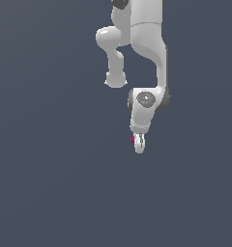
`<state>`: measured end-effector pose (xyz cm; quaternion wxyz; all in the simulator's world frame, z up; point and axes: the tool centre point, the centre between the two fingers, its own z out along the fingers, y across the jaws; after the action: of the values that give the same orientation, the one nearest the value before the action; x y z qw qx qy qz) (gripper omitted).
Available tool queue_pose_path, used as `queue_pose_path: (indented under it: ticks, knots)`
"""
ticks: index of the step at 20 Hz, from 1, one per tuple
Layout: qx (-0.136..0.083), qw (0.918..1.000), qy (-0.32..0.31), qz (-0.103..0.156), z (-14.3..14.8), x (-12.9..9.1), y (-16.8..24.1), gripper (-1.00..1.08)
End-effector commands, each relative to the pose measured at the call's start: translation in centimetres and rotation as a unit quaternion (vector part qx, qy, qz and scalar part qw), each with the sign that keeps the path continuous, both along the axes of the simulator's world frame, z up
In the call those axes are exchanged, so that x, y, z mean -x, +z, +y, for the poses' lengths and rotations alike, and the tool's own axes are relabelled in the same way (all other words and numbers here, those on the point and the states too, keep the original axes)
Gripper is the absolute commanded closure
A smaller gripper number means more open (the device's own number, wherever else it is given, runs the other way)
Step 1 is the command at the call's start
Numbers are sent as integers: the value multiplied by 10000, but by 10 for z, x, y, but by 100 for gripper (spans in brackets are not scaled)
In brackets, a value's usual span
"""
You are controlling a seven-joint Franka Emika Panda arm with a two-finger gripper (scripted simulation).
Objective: Pick up the object and move it to a goal position.
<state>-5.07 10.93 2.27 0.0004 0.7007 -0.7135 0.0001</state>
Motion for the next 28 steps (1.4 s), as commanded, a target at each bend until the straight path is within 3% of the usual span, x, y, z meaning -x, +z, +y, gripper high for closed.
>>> queue_pose_path:
  ticks: [1, 18, 28]
  knots:
    - [3, 10000, 2, -3, 6, -11, 5, 108]
    - [5, 10000, 2, -3, 56, -103, 44, 108]
    - [0, 10000, 4, -2, 76, -140, 58, 108]
